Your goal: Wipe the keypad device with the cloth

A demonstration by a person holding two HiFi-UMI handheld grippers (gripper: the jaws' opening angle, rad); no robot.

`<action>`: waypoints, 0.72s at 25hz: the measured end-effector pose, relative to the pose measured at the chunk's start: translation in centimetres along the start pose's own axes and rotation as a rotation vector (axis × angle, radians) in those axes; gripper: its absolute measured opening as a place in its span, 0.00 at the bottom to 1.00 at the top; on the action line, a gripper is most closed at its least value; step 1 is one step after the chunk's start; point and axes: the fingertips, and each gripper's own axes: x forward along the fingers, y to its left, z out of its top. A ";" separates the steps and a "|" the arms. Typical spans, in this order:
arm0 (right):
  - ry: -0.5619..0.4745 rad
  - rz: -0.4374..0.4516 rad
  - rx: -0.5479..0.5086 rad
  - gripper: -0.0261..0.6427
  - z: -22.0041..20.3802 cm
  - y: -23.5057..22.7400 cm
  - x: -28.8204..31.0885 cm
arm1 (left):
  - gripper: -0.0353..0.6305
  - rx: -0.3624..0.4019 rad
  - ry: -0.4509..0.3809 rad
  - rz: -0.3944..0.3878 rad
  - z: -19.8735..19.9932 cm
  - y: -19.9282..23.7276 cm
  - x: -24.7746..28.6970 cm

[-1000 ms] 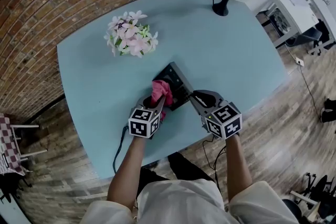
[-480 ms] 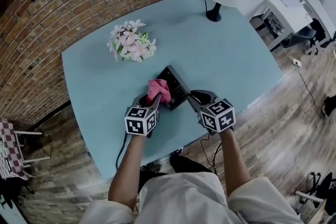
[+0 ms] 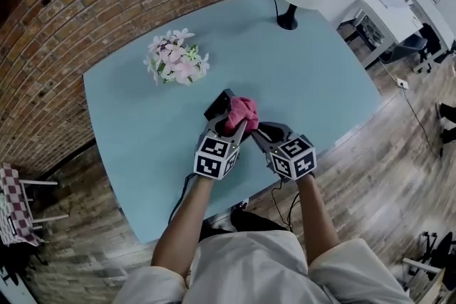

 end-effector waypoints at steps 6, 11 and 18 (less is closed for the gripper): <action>-0.010 0.030 0.022 0.20 0.0 -0.2 -0.3 | 0.27 -0.056 -0.022 0.012 -2.1 0.4 -0.6; -0.018 0.030 0.012 0.20 0.1 -0.1 0.0 | 0.27 -0.098 -0.004 0.019 -3.5 1.1 -1.1; -0.027 0.052 0.035 0.20 -0.1 -0.2 -0.2 | 0.27 -0.134 0.052 0.053 -6.7 1.9 -2.0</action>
